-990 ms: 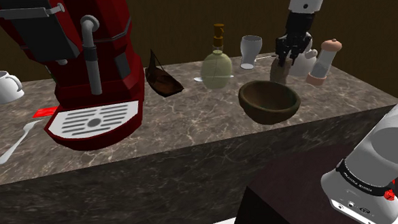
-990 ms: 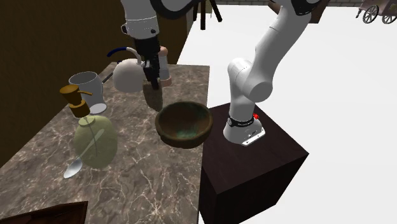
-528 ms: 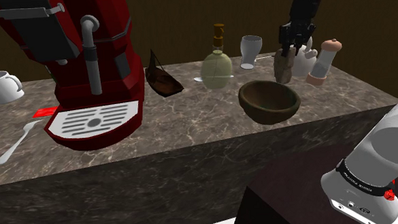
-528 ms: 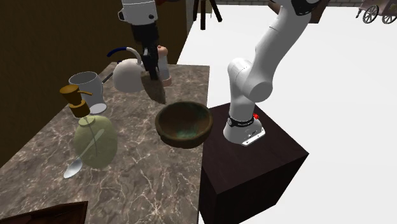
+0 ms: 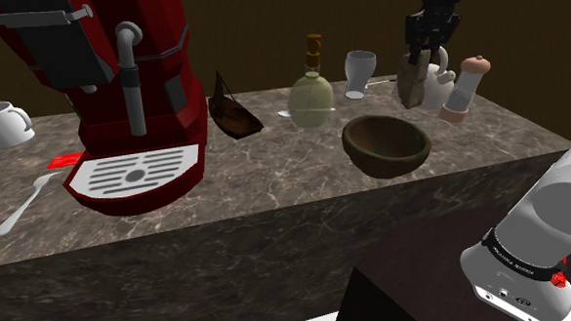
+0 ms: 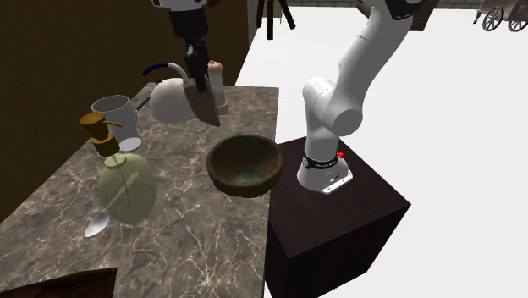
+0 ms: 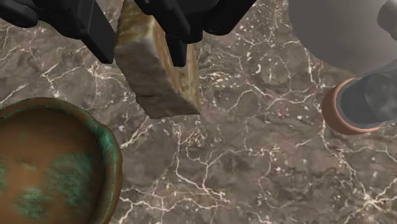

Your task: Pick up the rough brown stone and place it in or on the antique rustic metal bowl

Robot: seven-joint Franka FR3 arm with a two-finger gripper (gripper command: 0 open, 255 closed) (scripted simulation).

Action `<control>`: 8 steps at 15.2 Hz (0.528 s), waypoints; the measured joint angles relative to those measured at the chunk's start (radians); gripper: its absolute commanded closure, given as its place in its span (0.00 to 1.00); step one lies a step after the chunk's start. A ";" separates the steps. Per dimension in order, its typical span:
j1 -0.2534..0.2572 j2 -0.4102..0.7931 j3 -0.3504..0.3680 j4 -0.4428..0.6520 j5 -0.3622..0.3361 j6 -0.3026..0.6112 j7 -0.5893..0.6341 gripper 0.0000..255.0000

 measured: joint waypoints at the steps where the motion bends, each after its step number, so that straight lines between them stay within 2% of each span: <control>1: -0.001 0.001 -0.001 0.008 -0.001 -0.007 -0.001 1.00; 8: 0.045 -0.064 0.110 -0.024 0.066 -0.029 0.138 1.00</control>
